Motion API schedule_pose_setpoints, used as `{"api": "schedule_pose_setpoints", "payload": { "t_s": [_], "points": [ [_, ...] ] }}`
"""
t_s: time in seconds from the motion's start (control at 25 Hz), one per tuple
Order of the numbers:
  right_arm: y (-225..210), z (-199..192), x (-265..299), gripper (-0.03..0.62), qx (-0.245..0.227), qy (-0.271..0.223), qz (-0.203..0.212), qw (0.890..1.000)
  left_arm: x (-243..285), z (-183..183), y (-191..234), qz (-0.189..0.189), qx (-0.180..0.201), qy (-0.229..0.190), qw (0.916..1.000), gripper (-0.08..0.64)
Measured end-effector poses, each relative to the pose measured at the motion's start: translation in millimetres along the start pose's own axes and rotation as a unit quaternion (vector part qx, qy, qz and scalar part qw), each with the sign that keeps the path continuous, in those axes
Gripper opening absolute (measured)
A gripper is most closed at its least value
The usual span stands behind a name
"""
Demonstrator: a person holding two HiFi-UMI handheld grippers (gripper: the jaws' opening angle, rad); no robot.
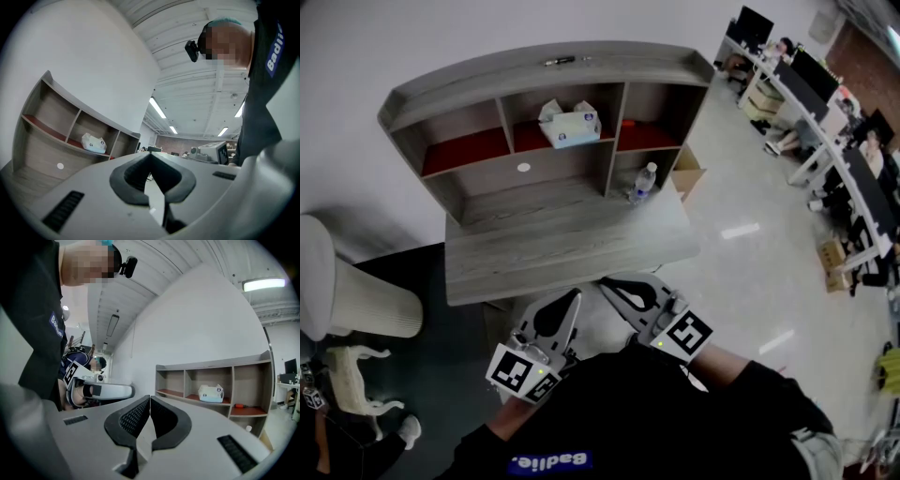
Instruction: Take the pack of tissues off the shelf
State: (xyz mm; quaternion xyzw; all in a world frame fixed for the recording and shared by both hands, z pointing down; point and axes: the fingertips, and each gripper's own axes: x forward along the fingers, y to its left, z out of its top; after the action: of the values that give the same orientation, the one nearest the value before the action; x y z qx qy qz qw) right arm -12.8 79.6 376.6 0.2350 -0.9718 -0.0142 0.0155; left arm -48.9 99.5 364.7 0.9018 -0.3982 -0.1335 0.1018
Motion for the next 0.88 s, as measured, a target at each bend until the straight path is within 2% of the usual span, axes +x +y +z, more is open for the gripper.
{"api": "schedule_pose_setpoints", "payload": {
  "t_s": [0.24, 0.48, 0.88],
  "points": [
    [-2, -1, 7, 0.031, -0.010, 0.008, -0.016, 1.000, -5, -2, 5, -0.014, -0.008, 0.002, 0.9999, 0.002],
    [-22, 2, 13, 0.031, -0.020, 0.005, -0.012, 1.000, 9, -2, 14, -0.009, -0.004, 0.006, 0.9999, 0.002],
    [-92, 0, 36, 0.031, -0.042, 0.008, 0.024, 0.999, 66, 3, 48, 0.038, 0.008, 0.006, 0.9992, 0.002]
  ]
}}
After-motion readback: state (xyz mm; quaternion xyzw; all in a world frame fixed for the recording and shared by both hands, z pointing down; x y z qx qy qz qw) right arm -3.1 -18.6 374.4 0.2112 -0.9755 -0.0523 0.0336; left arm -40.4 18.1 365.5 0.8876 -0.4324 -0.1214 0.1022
